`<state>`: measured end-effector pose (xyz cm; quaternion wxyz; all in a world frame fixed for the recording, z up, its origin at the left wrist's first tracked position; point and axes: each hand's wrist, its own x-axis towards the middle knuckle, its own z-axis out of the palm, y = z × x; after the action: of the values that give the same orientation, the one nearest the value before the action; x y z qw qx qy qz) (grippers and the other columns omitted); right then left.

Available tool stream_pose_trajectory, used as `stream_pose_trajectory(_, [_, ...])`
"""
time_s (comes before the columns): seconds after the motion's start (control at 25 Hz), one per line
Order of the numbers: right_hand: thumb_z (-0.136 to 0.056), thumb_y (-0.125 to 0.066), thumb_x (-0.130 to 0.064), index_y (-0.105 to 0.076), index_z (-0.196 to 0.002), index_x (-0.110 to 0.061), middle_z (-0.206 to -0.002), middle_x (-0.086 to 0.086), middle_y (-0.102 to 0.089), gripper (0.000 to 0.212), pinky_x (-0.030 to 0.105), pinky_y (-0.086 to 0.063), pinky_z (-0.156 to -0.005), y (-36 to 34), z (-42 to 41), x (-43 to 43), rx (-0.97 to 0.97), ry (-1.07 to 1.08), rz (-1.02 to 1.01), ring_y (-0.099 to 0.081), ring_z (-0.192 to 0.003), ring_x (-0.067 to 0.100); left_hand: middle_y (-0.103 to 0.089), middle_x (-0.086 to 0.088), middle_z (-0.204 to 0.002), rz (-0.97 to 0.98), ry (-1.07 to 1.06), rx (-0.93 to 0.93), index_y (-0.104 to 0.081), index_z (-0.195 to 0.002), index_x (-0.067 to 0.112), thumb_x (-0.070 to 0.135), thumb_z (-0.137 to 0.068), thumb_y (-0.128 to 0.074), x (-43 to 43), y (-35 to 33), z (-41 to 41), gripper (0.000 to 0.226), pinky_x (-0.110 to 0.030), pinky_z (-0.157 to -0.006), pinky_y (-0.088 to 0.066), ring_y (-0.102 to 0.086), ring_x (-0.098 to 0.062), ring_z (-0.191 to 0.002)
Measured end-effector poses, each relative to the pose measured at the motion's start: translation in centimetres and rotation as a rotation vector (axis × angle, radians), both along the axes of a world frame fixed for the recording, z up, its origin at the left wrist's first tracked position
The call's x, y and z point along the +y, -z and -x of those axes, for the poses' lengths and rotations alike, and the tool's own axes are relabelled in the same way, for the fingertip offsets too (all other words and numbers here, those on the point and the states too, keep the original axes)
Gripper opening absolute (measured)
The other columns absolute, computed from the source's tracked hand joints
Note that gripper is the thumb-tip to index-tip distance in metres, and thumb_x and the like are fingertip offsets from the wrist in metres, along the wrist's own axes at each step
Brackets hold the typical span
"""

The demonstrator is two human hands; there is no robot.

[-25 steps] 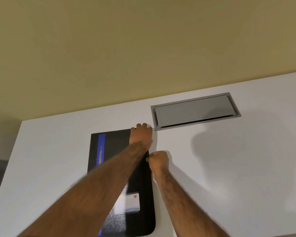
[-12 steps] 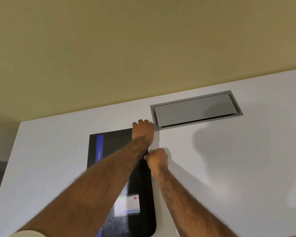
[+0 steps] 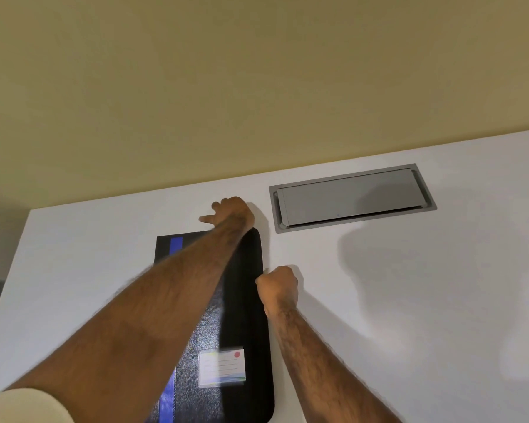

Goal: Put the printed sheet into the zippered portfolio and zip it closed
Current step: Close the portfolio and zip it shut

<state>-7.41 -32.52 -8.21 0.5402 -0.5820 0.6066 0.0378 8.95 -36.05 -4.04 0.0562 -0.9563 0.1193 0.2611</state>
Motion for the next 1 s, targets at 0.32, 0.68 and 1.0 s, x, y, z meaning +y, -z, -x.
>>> stream_pose_trajectory(0.32, [-0.092, -0.066, -0.022, -0.066, -0.109, -0.013, -0.104, 0.004, -0.069, 0.019, 0.029, -0.061, -0.079, 0.3, -0.4, 0.1, 0.029, -0.01, -0.008, -0.068, -0.087, 0.022, -0.046, -0.013, -0.146, -0.11, -0.15, 0.122, -0.05, -0.136, 0.009, 0.027, -0.084, -0.064, 3.2, 2.8, -4.7, 0.057, -0.056, -0.116, -0.02, -0.033, -0.036, -0.14])
stream_pose_trajectory(0.68, [-0.093, -0.063, -0.021, -0.065, -0.1, -0.011, -0.086, 0.003, -0.064, 0.013, 0.027, -0.059, -0.073, -0.1, -0.8, 0.2, 0.071, -0.094, 0.041, -0.066, -0.077, 0.019, -0.053, -0.012, -0.138, -0.049, 0.024, -0.066, -0.054, -0.133, 0.007, 0.013, -0.091, -0.053, 2.8, 1.5, -3.1, 0.042, -0.044, -0.109, -0.032, -0.042, -0.03, -0.13])
stream_pose_trajectory(1.0, [-0.085, -0.076, -0.028, -0.063, -0.107, -0.01, -0.106, 0.007, -0.068, 0.031, 0.033, -0.056, -0.088, -0.7, -2.7, -1.1, -0.025, -0.263, 0.038, -0.068, -0.095, 0.024, -0.059, -0.015, -0.133, 0.073, 0.093, 0.011, -0.056, -0.13, 0.001, 0.008, -0.09, -0.062, 2.8, 0.7, -2.2, 0.04, -0.039, -0.097, -0.049, -0.058, -0.033, -0.122])
